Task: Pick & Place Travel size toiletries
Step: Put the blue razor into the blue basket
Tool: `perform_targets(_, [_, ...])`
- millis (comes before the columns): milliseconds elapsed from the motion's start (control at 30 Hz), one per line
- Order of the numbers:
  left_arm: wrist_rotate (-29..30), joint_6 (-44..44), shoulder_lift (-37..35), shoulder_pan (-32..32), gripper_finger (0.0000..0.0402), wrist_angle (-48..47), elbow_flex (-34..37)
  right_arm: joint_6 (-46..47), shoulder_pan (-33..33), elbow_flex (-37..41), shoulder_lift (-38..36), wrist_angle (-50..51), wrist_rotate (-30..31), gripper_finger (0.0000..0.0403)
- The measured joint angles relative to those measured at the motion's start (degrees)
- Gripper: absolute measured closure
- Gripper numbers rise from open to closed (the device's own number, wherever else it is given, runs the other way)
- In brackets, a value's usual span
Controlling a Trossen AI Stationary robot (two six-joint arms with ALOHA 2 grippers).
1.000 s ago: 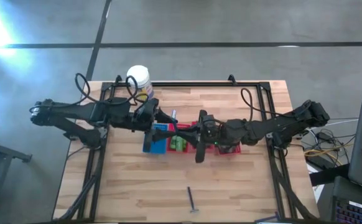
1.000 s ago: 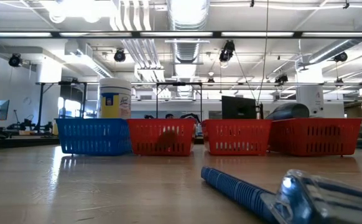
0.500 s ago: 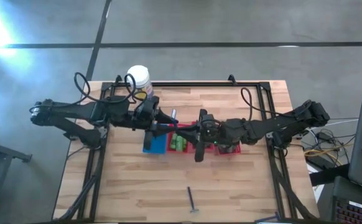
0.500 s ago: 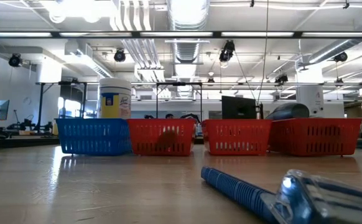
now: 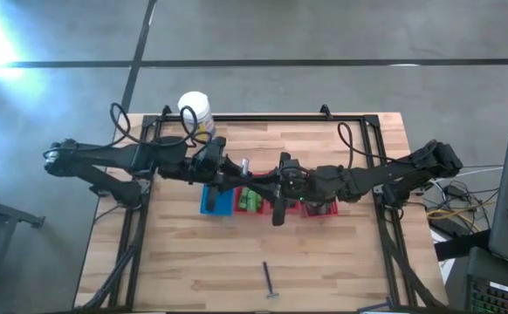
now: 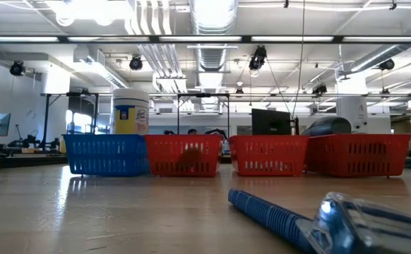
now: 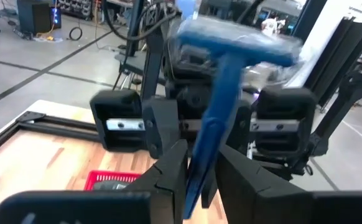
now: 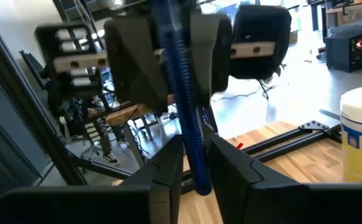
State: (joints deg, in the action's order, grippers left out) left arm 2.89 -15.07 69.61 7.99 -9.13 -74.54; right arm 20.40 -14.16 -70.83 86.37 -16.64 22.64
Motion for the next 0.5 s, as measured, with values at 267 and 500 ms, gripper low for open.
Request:
perform_targets(267, [2.62,0.01,0.21,-0.02,0.0320,-5.74,0.00,0.17,0.05,0.02,0.04,2.53,0.34,0.0270])
perform_targets(500, [5.80,0.94,0.14,-0.07,0.0320,-8.79,0.00,2.27,0.01,0.02,0.00,7.78,1.72,0.0208])
